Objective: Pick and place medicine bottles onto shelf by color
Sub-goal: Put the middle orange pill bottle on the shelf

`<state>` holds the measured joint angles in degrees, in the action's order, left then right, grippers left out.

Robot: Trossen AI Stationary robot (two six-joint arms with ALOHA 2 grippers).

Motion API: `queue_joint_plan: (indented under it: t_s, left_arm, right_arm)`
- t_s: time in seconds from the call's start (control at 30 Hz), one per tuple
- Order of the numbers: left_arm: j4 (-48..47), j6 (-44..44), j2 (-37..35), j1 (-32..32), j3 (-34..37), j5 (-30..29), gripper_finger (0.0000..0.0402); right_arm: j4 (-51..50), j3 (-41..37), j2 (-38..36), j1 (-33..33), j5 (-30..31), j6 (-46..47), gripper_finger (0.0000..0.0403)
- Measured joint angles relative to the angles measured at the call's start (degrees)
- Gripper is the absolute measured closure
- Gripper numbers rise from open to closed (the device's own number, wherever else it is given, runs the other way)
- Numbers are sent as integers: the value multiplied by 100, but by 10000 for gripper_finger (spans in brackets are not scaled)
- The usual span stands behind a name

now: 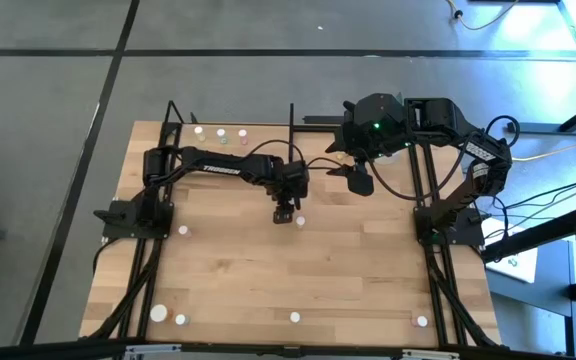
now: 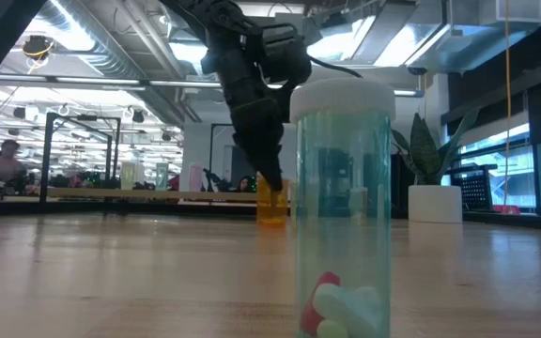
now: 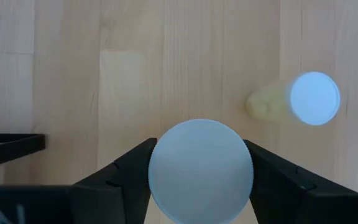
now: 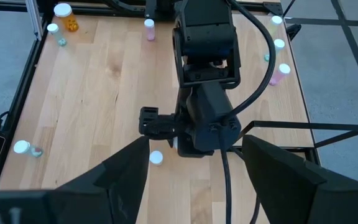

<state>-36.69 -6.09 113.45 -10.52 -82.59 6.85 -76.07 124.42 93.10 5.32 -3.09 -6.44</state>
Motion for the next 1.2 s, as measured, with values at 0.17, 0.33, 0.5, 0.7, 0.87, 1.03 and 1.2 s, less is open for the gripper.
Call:
queue_joint_plan:
  t_s: [0.17, 0.33, 0.5, 0.7, 0.87, 1.03, 1.2]
  left_arm:
    - [-41, -15, 0, 0, 0, 2, 189]
    - [-39, -46, 0, 0, 0, 2, 189]
    - [-40, -50, 0, 0, 0, 2, 186]
    - [-94, -243, 0, 22, 0, -16, 193]
    - [-96, -293, -2, 63, -4, -199, 202]
    - [-94, -308, -2, 58, -6, -222, 208]
    - [-96, -308, -2, 58, -4, -225, 209]
  right_arm:
    - [0, 0, 0, 0, 0, 0, 144]
    - [0, 0, 0, 2, 0, 0, 144]
    - [2, 0, -1, 2, 0, 0, 144]
    - [2, 0, -1, 1, 0, 0, 144]
    - [2, 0, 0, 0, 0, 0, 144]
    - [2, 0, -1, 1, 0, 0, 144]
    - [2, 0, -1, 0, 0, 0, 144]
